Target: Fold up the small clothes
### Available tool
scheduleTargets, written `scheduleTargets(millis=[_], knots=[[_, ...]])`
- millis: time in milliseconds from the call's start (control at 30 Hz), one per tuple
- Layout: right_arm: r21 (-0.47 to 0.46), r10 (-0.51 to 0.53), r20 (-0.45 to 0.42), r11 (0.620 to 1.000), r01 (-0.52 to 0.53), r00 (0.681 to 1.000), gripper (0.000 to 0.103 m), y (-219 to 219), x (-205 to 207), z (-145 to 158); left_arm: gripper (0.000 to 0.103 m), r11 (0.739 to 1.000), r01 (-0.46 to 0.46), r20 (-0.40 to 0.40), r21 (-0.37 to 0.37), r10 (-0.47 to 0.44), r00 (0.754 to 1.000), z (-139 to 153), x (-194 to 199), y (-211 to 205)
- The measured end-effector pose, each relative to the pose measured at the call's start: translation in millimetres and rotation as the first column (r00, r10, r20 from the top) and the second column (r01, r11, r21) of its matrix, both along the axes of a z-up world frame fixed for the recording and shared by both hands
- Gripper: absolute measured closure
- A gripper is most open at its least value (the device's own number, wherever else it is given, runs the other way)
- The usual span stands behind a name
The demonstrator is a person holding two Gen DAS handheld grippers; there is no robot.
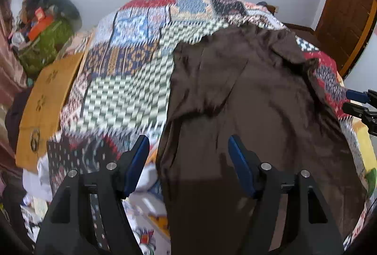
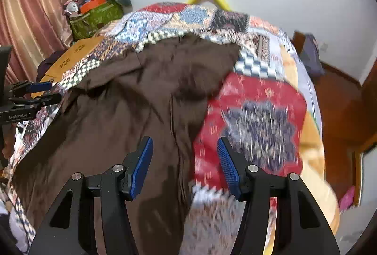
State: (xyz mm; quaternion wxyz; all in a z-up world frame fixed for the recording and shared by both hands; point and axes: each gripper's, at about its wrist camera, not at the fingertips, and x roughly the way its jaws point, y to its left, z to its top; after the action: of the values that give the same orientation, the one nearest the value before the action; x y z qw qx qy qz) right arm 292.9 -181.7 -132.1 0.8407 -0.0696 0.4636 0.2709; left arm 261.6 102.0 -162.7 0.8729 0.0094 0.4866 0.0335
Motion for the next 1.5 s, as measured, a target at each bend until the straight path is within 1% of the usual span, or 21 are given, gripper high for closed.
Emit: scheduleTargets(millis=[133, 233, 333, 367, 400, 433, 467, 500, 533, 600, 633, 667, 733, 900, 967, 1067, 1167, 1333, 1433, 1500], knots=[[0.013, -0.012, -0.086, 1.0, 0.013, 0.996, 0.05, -12.4, -14.9, -22.6, 0.034, 0.999, -0.035, -0.07, -0.025, 0.033, 0.997, -21.6, -17.7, 9.8], [0.02, 0.005, -0.144, 1.0, -0.003, 0.99, 0.05, -14.8, -26.3, -38.1, 0.034, 0.997, -0.043, -0.12, -0.058, 0.036, 0.992, -35.8, -29.0, 11.7], [0.015, 0.029, -0.152, 1.0, -0.027, 0.988, 0.05, -10.2, -37.0, -46.3, 0.035, 0.994, -0.048, -0.114, -0.1, 0.036, 0.993, -40.1, -39.6, 13.1], [0.018, 0.03, -0.144, 0.999, -0.028, 0.989, 0.05, -8.8, -38.2, -46.5, 0.037, 0.992, -0.046, -0.114, -0.118, 0.032, 0.993, -40.5, -41.7, 13.1], [0.02, 0.031, -0.141, 0.999, -0.028, 0.989, 0.05, -7.3, -37.6, -45.9, 0.047, 0.989, -0.04, -0.113, -0.144, 0.024, 0.993, -40.8, -43.3, 12.9], [0.03, 0.033, -0.146, 0.999, -0.029, 0.989, 0.052, -7.1, -36.3, -45.8, 0.058, 0.985, -0.032, -0.114, -0.172, 0.012, 0.993, -41.2, -44.3, 12.1], [0.047, 0.036, -0.152, 0.998, -0.03, 0.988, 0.06, -7.5, -35.2, -45.1, 0.063, 0.982, -0.027, -0.115, -0.184, 0.006, 0.993, -41.0, -43.3, 11.1], [0.06, 0.042, -0.16, 0.998, -0.032, 0.986, 0.069, -5.3, -33.8, -45.5, 0.072, 0.984, -0.022, -0.111, -0.179, 0.002, 0.994, -39.7, -43.3, 8.9], [0.058, 0.041, -0.156, 0.998, -0.032, 0.987, 0.072, -4.2, -34.1, -45.1, 0.085, 0.988, -0.007, -0.105, -0.156, -0.009, 0.994, -38.0, -43.0, 3.7], [0.05, 0.049, -0.14, 0.998, -0.042, 0.989, 0.09, 0.7, -33.3, -43.6, 0.098, 0.993, 0.01, -0.101, -0.116, -0.022, 0.995, -36.6, -42.4, -3.9], [0.05, 0.05, -0.137, 0.998, -0.044, 0.989, 0.093, 1.7, -36.2, -43.4, 0.098, 0.996, 0.015, -0.097, -0.09, -0.023, 0.995, -34.6, -40.9, -7.2], [0.052, 0.053, -0.129, 0.998, -0.047, 0.99, 0.094, 3.1, -35.1, -40.6, 0.099, 0.997, 0.026, -0.085, -0.075, -0.032, 0.996, -30.9, -39.9, -11.4], [0.056, 0.055, -0.096, 0.997, -0.05, 0.994, 0.095, 6.0, -33.8, -33.5, 0.099, 0.997, 0.038, -0.055, -0.061, -0.041, 0.998, -21.4, -37.6, -15.3], [0.065, 0.046, 0.012, 0.997, -0.047, 0.999, 0.097, 10.2, -25.9, -6.4, 0.099, 0.997, 0.044, 0.03, -0.065, -0.042, 0.999, 7.5, -22.1, -16.0], [0.079, 0.041, 0.039, 0.996, -0.044, 0.998, 0.097, 13.1, -19.2, 1.5, 0.099, 0.998, 0.039, 0.058, -0.054, -0.036, 0.998, 16.2, -11.0, -15.3], [0.08, 0.027, 0.068, 0.996, -0.032, 0.997, 0.097, 16.8, -4.1, 7.2, 0.099, 0.999, 0.023, 0.088, -0.026, -0.021, 0.996, 21.7, 8.9, -12.2], [0.064, 0.009, 0.078, 0.998, -0.014, 0.997, 0.097, 18.3, 11.8, 4.6, 0.099, 1.0, 0.009, 0.087, -0.024, -0.007, 0.996, 18.0, 26.2, -7.6], [0.046, -0.019, 0.035, 0.999, 0.018, 0.999, 0.097, 19.8, 31.0, -12.9, 0.099, 1.0, -0.013, 0.044, 0.006, 0.012, 0.999, -3.1, 50.1, 1.1], [0.03, -0.034, 0.01, 0.999, 0.033, 0.999, 0.097, 19.1, 34.6, -23.1, 0.099, 1.0, -0.022, 0.008, -0.009, 0.023, 1.0, -13.5, 53.6, 4.9], [0.028, -0.043, -0.002, 0.999, 0.043, 0.999, 0.092, 17.1, 34.9, -25.9, 0.095, 0.999, -0.026, -0.019, -0.035, 0.025, 1.0, -18.5, 52.9, 8.8]])
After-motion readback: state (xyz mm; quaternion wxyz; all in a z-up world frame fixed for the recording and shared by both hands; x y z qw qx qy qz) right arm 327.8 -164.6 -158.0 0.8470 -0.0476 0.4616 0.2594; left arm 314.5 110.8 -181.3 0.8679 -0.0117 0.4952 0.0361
